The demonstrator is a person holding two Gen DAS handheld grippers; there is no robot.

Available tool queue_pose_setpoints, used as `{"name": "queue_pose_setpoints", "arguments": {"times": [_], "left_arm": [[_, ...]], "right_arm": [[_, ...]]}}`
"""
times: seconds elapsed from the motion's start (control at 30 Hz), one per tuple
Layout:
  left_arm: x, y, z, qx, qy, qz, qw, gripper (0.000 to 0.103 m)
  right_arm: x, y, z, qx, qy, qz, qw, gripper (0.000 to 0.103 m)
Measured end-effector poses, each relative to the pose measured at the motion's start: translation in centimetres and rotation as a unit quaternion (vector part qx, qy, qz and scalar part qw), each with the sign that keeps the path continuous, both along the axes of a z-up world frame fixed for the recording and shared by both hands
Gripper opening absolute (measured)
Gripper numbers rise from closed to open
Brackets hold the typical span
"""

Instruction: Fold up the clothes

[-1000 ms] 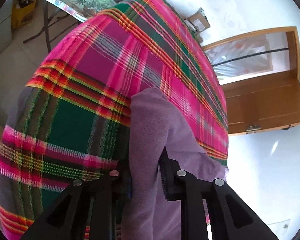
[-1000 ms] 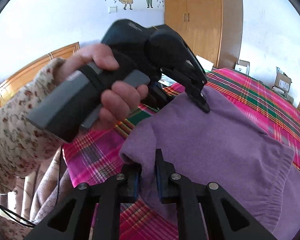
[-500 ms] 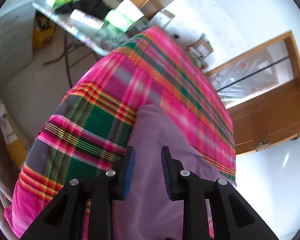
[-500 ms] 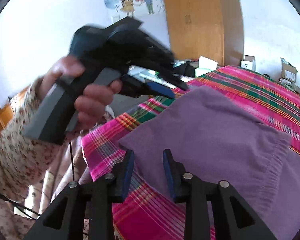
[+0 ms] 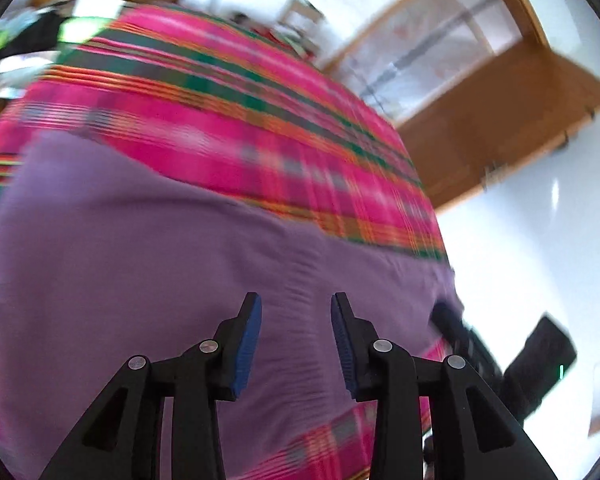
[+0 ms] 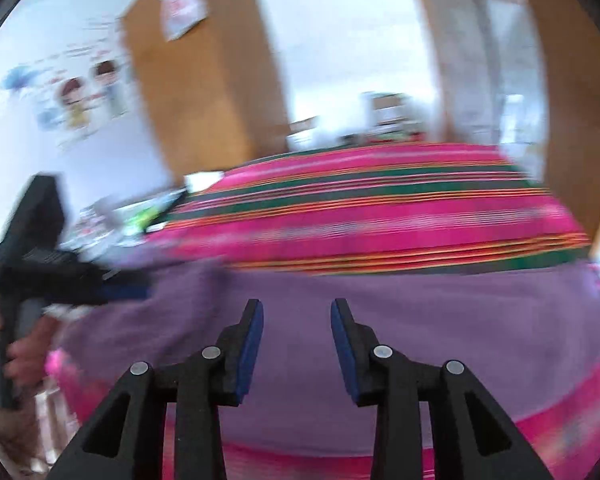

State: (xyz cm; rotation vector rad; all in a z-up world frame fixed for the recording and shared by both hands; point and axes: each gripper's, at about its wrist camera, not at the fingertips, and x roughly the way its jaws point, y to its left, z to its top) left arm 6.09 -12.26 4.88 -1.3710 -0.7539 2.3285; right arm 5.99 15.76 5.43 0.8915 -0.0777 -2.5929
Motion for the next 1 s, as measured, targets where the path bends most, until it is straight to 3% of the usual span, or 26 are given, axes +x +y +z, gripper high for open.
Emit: {"name": "queue_pose_setpoints", "arguments": {"times": [0.17, 0.37, 0.5, 0.67, 0.87, 0.9, 1.0], "left_arm": [[-1.9, 5.2, -1.2, -0.019, -0.016, -0.065, 0.9976, 0.037], [-4.5, 8.7, -3.0, -0.03, -0.046, -0.102, 0.9932, 0.037], [-5.5, 10.0, -3.0, -0.043, -0.048, -0.109, 0.9919, 0.037], [-7.2, 11.1, -3.5, -0.047, -0.055, -0.108, 0.9915, 0.037], [-8.3, 11.9, -3.4, -0.048, -0.053, -0.112, 0.9912, 0.037], [-8.5, 12.0, -3.4, -0.047, -0.052, -0.111, 0.9913, 0.038], [-8.9, 12.2, -3.4, -0.046, -0.051, -0.11, 0.9916, 0.038]], "right_arm": [[-2.6, 8.4, -0.5, 0.051, -0.005, -0.125, 0.991, 0.036], [-5.6, 14.9, -1.8, 0.025, -0.046, -0.209, 0.976, 0.036], [-7.2, 17.5, -2.4, -0.009, -0.068, -0.226, 0.972, 0.036], [-9.5, 19.2, -2.9, 0.019, -0.084, -0.237, 0.968, 0.036], [-11.7, 19.3, -4.1, 0.027, -0.108, -0.201, 0.973, 0.036], [-11.8, 19.3, -4.2, 0.027, -0.108, -0.2, 0.973, 0.034], [-12.0, 18.9, -4.3, 0.049, -0.104, -0.198, 0.973, 0.01]]}}
